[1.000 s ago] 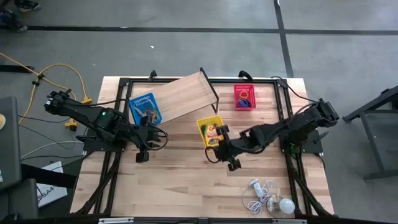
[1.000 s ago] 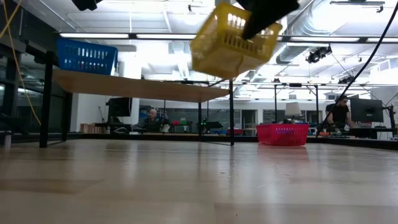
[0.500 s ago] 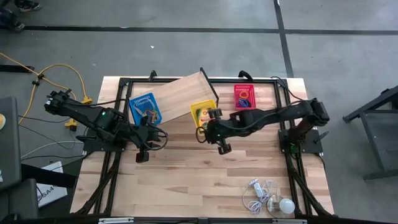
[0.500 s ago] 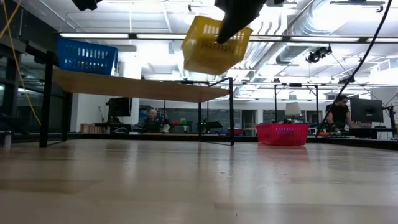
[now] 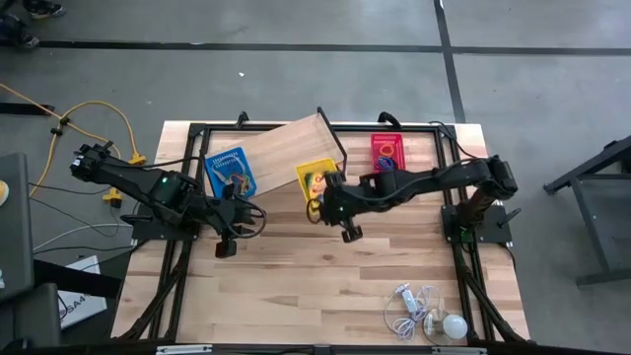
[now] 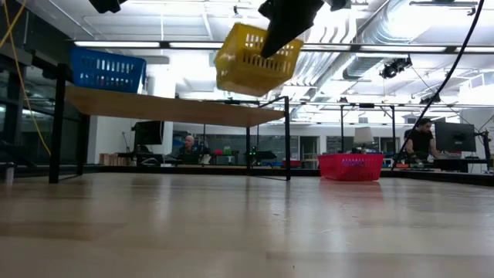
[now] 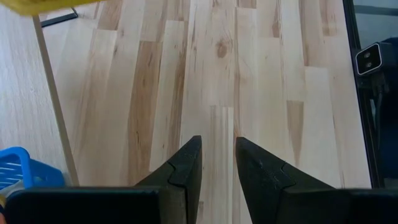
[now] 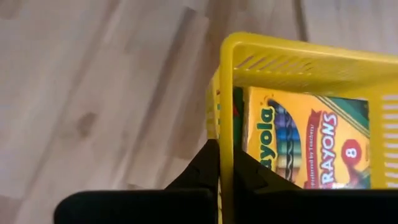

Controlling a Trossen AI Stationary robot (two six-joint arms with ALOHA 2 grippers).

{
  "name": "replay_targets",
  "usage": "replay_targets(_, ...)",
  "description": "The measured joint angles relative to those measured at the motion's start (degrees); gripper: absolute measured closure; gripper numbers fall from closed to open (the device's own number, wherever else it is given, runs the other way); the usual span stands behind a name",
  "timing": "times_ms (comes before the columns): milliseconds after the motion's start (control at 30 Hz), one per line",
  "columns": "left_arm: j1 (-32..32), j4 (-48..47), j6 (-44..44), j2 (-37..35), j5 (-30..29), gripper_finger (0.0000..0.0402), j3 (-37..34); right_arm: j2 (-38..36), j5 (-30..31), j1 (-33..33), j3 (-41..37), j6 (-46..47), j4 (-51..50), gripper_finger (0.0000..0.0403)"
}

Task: Pick & Place Office Desk Supplies
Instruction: Put the yellow bin with crayon boxes on the shelf

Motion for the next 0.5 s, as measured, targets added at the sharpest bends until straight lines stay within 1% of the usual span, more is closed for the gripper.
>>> replay_targets(67,0.00,0.00,0.00,0.00,-0.01,0.0308,0.00,0.00,-0.08,-1.68,0.00,-1.21,0.55,0.0400)
replay_targets(367,0.00,0.00,0.00,0.00,-0.01,0.0308,0.00,0.00,-4.40,-7.71,-0.02,-7.02,4.37,0.0400)
replay_targets(500,0.00,0.00,0.00,0.00,0.00,0.0308,0.00,0.00,-4.51,-9.59,-0.01,-10.67,6.62,0.0400)
